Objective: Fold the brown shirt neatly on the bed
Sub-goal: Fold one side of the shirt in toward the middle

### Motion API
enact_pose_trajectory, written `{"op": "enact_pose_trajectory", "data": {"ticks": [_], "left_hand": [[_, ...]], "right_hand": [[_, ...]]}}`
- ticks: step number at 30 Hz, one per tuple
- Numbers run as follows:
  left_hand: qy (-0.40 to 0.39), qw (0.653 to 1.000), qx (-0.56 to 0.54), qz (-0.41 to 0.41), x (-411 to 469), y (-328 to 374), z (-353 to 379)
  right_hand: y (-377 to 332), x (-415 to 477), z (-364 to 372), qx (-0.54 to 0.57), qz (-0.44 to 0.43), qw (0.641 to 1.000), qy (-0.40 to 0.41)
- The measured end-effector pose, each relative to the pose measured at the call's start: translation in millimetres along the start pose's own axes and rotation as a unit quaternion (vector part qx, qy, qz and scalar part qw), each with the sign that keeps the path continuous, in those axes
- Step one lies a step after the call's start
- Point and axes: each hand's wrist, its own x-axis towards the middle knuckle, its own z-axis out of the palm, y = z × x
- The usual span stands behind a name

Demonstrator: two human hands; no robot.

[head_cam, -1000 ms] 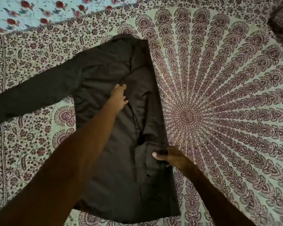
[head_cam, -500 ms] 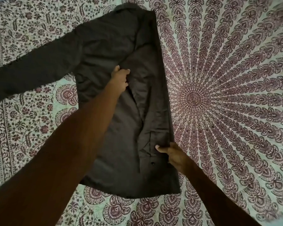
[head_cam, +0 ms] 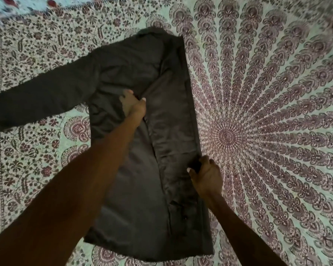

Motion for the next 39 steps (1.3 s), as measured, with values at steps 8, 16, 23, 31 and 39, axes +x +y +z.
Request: {"op": "enact_pose_trajectory", "data": {"ticks": [8,16,23,31,39], "left_hand": [[-0.050,0.964,0.077,0.249,25,7,-1],[-0.104,0.965,0.092,0.221,44,24,4],[-0.108,0.986,0.058,0.110,47,8,2],[-0.131,0.986,0.051,0.090,61,15,-10],[-0.230,0.973,-0.009,-0.002,71,35,-7]], "right_hand": [[-102,131,-28,0.050,-0.115,0.990,0.065],[-190,249,-64,0.192,-0.059,0.977,0.066],[-249,312,-96,0.209,-0.063,0.975,0.047],[-259,327,-87,0.181,-0.069,0.979,0.064],[-245,332,-96,0.247,0.013,0.969,0.025]]}}
